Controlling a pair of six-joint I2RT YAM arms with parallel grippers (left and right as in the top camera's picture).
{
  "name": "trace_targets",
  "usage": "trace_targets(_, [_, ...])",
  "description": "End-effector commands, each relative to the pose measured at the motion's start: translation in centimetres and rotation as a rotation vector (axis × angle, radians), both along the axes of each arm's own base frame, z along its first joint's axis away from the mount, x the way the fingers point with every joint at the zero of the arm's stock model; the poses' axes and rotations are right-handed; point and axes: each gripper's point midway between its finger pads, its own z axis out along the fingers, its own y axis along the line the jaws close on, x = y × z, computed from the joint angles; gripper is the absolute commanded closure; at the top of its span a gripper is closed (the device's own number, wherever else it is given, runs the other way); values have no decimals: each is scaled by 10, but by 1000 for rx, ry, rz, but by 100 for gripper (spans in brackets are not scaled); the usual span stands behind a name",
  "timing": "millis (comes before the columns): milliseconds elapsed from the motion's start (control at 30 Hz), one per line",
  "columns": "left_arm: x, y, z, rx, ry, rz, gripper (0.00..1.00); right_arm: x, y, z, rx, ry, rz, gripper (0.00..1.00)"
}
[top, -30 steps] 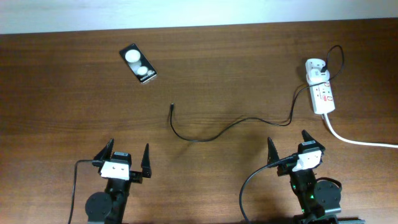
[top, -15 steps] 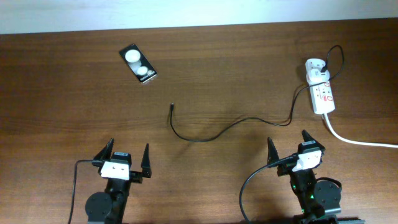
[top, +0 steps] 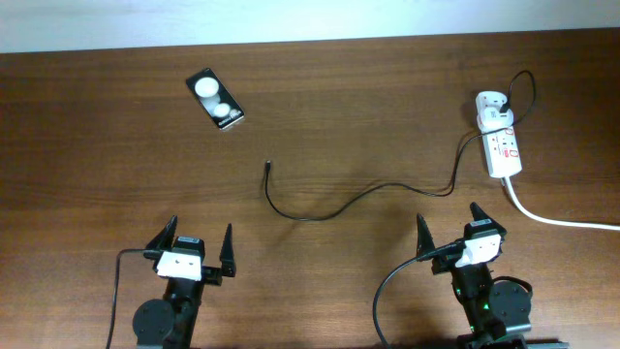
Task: Plug charger to phone and switch on socket
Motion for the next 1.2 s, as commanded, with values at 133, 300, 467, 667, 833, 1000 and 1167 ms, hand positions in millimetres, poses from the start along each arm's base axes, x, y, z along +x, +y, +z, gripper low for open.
trace_targets(133, [0,3,-2,18,3,15,1,0,0,-1,-6,-2,3,1])
trace_targets(300, [0,3,-2,18,3,15,1,0,0,-1,-6,-2,3,1])
trace_targets(467, [0,3,-2,18,3,15,1,0,0,-1,-6,-2,3,1])
trace_targets(667, [0,3,-2,18,3,15,1,0,0,-1,-6,-2,3,1])
trace_targets(833, [1,8,6,17,-29,45,1,0,0,-1,-6,-2,3,1])
trace_targets(1000, [1,8,-3,20,6,44,1,0,0,-1,-6,-2,3,1])
trace_targets(1167, [1,10,-3,21,7,52,1,0,0,-1,-6,-2,3,1])
